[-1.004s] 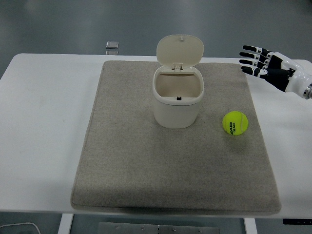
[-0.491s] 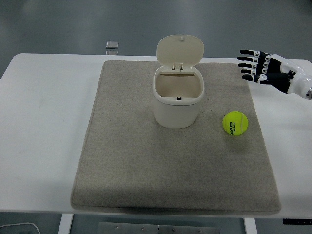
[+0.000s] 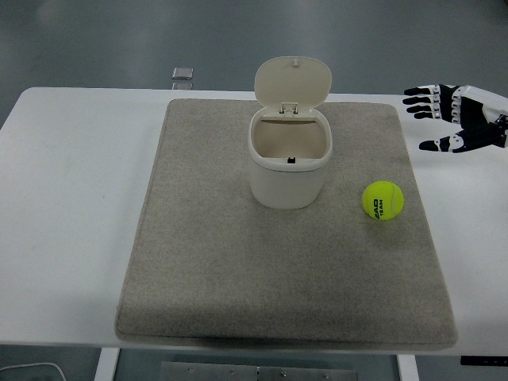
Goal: Pick up the tennis ball and place it in the box.
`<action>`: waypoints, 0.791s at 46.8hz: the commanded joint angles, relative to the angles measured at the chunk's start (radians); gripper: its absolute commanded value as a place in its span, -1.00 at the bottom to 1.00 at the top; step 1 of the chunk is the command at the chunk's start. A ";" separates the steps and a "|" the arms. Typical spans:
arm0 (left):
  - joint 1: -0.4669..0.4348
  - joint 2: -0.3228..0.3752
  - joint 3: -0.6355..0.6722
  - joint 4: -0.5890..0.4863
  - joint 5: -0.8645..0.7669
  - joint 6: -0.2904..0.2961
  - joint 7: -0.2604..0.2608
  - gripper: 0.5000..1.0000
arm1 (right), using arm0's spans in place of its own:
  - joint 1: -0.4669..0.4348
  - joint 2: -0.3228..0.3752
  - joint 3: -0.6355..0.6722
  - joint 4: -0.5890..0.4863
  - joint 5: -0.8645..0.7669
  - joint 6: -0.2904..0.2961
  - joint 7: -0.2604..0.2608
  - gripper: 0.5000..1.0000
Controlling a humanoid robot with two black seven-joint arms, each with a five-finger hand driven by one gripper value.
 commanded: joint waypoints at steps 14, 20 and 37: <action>0.000 0.000 -0.001 0.000 0.000 0.000 0.000 0.97 | -0.020 -0.035 -0.010 0.155 -0.346 -0.002 0.112 0.60; 0.000 0.000 -0.001 0.000 0.000 0.000 0.000 0.97 | -0.028 -0.038 -0.050 0.177 -0.383 -0.083 0.114 0.60; 0.000 0.000 0.000 0.000 0.000 0.000 0.000 0.97 | -0.051 -0.037 -0.177 0.220 -0.441 -0.323 0.114 0.60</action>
